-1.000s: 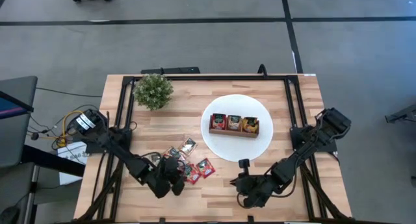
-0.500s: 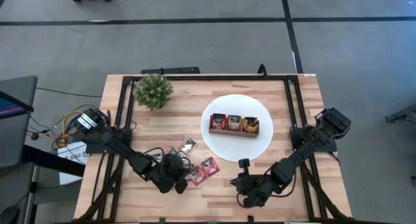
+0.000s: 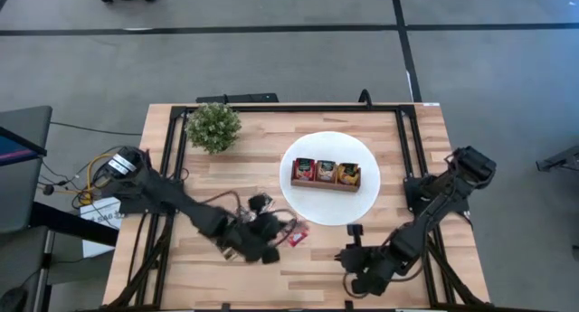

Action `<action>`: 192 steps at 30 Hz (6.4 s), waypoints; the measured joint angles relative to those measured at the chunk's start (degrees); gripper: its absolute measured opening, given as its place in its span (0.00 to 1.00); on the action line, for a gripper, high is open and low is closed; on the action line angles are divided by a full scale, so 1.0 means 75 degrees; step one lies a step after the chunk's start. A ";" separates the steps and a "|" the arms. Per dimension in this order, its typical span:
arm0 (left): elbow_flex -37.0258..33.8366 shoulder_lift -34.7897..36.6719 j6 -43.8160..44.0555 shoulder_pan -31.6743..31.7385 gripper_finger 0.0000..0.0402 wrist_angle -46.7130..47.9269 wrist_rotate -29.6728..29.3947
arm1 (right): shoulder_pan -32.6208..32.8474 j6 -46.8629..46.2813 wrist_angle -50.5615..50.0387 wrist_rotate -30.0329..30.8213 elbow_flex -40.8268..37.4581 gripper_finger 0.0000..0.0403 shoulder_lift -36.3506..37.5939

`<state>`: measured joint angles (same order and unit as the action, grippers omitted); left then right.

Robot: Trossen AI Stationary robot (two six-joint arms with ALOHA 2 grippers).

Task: Pick & Place Tea
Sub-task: Put the red tea bag into the left section of the wooden organizer

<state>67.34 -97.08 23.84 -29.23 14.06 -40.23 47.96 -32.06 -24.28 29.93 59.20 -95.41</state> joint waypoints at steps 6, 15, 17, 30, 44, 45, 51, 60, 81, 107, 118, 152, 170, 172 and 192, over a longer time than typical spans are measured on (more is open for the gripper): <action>0.0209 -0.0015 -0.2852 0.1360 0.00 -0.0263 -0.0014 | 0.0480 -0.0085 -0.0002 0.0766 -0.0003 0.03 -0.0062; 0.0209 -0.0158 -0.4765 0.2956 0.00 -0.0720 0.0914 | 0.0538 -0.0127 0.0047 0.0869 -0.0003 0.03 -0.0062; 0.0200 -0.0229 -0.4859 0.3190 0.00 -0.0647 0.1198 | 0.0540 -0.0127 0.0051 0.0880 -0.0003 0.03 -0.0062; 0.0200 -0.0725 -0.5019 0.3721 0.00 -0.0676 0.1926 | 0.0538 -0.0071 0.0148 0.0880 -0.0003 0.03 -0.0062; 0.0202 -0.1023 -0.4827 0.3945 0.00 -0.0717 0.1926 | 0.0539 -0.0061 0.0203 0.0866 -0.0006 0.03 -0.0059; 0.0200 -0.1059 -0.4804 0.3945 0.00 -0.0725 0.1732 | 0.0538 -0.0060 0.0204 0.0862 -0.0009 0.03 -0.0059; 0.0200 -0.1090 -0.4837 0.3952 0.04 -0.0934 0.1432 | 0.0538 -0.0063 0.0197 0.0857 -0.0009 0.03 -0.0059; 0.0200 -0.1072 -0.5234 0.3862 0.30 -0.0883 -0.0611 | 0.0540 -0.0061 0.0188 0.0857 -0.0009 0.03 -0.0059; -0.0270 -0.0052 -0.0460 0.0592 0.27 0.2044 0.0361 | 0.0288 -0.0063 0.1355 0.1182 -0.0455 0.03 -0.0059; -0.2299 -0.1871 0.3686 0.0769 0.42 -0.4189 0.2180 | -0.1373 0.0517 0.4158 0.0077 -0.0781 0.35 -0.1670; -0.2310 -0.1952 0.3399 0.0848 0.35 -0.5029 0.3387 | -0.2085 0.0739 0.4162 -0.0961 -0.0142 0.09 -0.2665; -0.0981 -0.1729 0.1637 0.0278 0.00 -0.2617 0.3003 | -0.2243 -0.0689 0.2404 -0.0857 -0.0217 0.39 -0.1365; -0.1001 -0.2168 0.1707 0.0139 0.00 -0.2130 0.1918 | -0.3659 -0.1452 0.3766 -0.3510 -0.0335 0.57 -0.2034; -0.0996 -0.2212 0.1714 0.0142 0.00 -0.2146 0.1895 | -0.3651 -0.1381 0.3877 -0.3678 -0.0335 0.55 -0.2052; -0.1012 -0.1863 0.1735 0.0031 0.00 -0.1835 0.1756 | -0.3454 -0.0520 0.3887 -0.3602 -0.0338 0.03 -0.2074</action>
<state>59.75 -111.05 36.86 -29.00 0.30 -27.06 22.05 -35.96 4.87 2.92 56.66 -110.97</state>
